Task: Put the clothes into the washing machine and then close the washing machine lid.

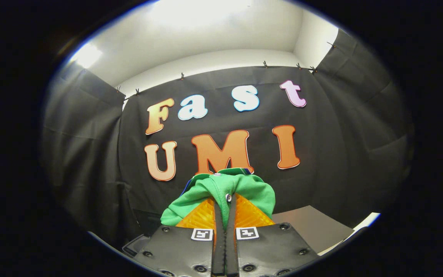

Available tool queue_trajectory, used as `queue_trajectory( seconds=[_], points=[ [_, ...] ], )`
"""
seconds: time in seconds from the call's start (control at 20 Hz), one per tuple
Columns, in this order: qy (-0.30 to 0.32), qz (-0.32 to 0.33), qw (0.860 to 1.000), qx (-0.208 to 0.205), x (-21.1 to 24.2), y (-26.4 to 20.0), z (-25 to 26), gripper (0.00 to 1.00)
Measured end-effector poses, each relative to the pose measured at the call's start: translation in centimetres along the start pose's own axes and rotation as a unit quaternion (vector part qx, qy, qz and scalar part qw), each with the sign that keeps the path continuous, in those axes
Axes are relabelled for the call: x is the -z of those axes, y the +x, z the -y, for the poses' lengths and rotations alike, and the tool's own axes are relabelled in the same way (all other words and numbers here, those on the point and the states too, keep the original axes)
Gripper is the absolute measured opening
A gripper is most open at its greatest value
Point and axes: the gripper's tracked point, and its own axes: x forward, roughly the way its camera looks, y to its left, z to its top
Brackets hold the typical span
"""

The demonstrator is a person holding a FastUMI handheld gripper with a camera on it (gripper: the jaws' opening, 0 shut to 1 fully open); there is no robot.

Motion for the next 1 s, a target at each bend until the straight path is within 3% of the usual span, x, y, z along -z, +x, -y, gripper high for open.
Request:
queue_trajectory(
  seconds=[0.55,0.8,1.0],
  points=[
    [-0.007,0.002,0.999,-0.049,0.8,1.0,-5.8,0.09],
    [-0.009,-0.044,0.996,-0.076,3.5,0.8,-8.0,0.09],
    [-0.007,-0.11,0.991,-0.074,7.0,-0.1,-8.3,0.09]
  ],
)
